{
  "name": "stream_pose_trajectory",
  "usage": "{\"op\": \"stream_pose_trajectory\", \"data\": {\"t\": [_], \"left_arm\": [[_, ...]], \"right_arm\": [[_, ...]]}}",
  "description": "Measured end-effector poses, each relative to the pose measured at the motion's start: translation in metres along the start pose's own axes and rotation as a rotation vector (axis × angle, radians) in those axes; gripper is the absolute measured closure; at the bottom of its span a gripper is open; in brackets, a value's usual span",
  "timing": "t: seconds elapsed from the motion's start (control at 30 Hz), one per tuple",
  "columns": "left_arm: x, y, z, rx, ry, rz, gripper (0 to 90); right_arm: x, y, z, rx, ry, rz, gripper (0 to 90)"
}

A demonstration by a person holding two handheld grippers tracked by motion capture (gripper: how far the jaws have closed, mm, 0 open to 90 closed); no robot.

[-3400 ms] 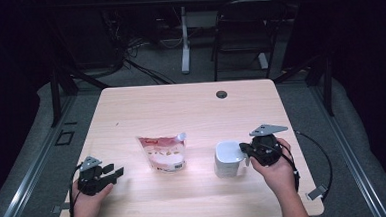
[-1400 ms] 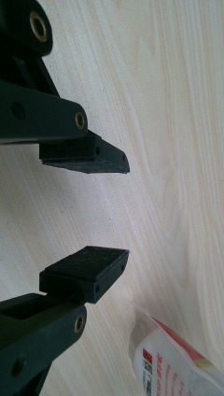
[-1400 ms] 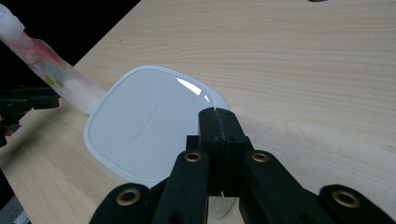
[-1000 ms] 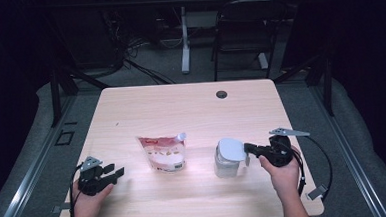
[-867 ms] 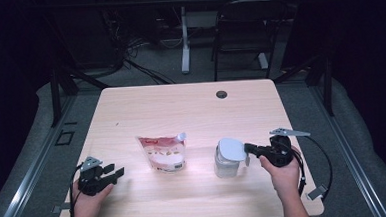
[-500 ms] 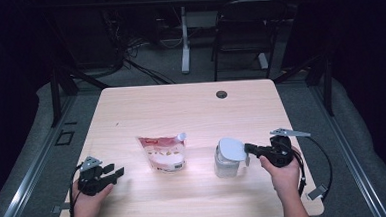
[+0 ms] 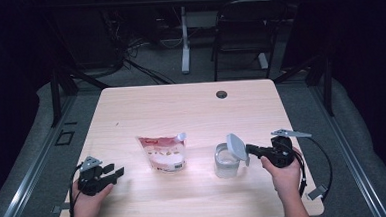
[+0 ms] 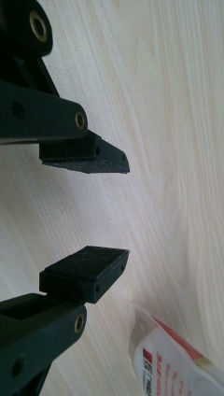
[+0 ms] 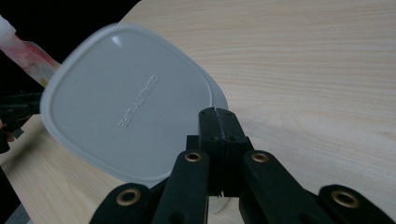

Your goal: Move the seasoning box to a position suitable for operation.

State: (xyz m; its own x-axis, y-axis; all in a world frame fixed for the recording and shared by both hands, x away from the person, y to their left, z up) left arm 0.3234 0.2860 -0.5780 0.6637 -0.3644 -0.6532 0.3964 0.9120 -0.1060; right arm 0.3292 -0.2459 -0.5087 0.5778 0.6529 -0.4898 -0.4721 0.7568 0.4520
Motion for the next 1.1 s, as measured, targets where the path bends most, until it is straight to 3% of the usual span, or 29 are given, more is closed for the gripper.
{"op": "stream_pose_trajectory", "data": {"t": [0.17, 0.37, 0.53, 0.73, 0.77, 0.87, 1.1], "left_arm": [[0.0, 0.0, 0.0, 0.003, 0.001, -0.001, 51.4], [0.0, 0.0, 0.0, 0.0, -0.001, 0.0, 51.4], [0.0, 0.0, 0.0, 0.001, -0.003, -0.002, 51.4], [-0.001, 0.0, 0.0, 0.003, -0.005, -0.004, 51.4], [-0.001, 0.0, 0.001, 0.006, -0.007, -0.003, 51.5], [-0.001, -0.001, 0.0, 0.006, -0.007, -0.001, 51.5], [-0.001, -0.001, 0.001, 0.009, -0.011, -0.006, 51.3]], "right_arm": [[0.002, -0.004, -0.003, 0.013, 0.012, -0.002, 90.0], [0.004, -0.014, -0.008, 0.095, -0.002, 0.052, 90.0], [0.005, -0.017, -0.01, 0.094, 0.002, 0.036, 89.7], [0.003, -0.017, -0.014, 0.043, 0.006, -0.037, 84.9], [0.001, -0.017, -0.018, 0.021, 0.011, -0.072, 84.6], [-0.002, -0.016, -0.023, -0.009, 0.015, -0.118, 84.2], [-0.006, -0.009, -0.036, -0.073, 0.052, -0.155, 80.1]]}}
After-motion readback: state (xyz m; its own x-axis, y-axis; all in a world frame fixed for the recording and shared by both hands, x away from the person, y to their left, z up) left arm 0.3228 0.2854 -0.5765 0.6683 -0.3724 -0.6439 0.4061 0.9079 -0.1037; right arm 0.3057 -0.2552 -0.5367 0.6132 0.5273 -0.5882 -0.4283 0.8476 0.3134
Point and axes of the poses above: each handheld gripper's, and its own axes: x roughly forward along the jaws, z roughly out of its top, y roughly to its left, the point moved 2 cm from there along x, roughly forward along the jaws, and after that the axes turned 4 degrees about z, right-handed, at the moved point
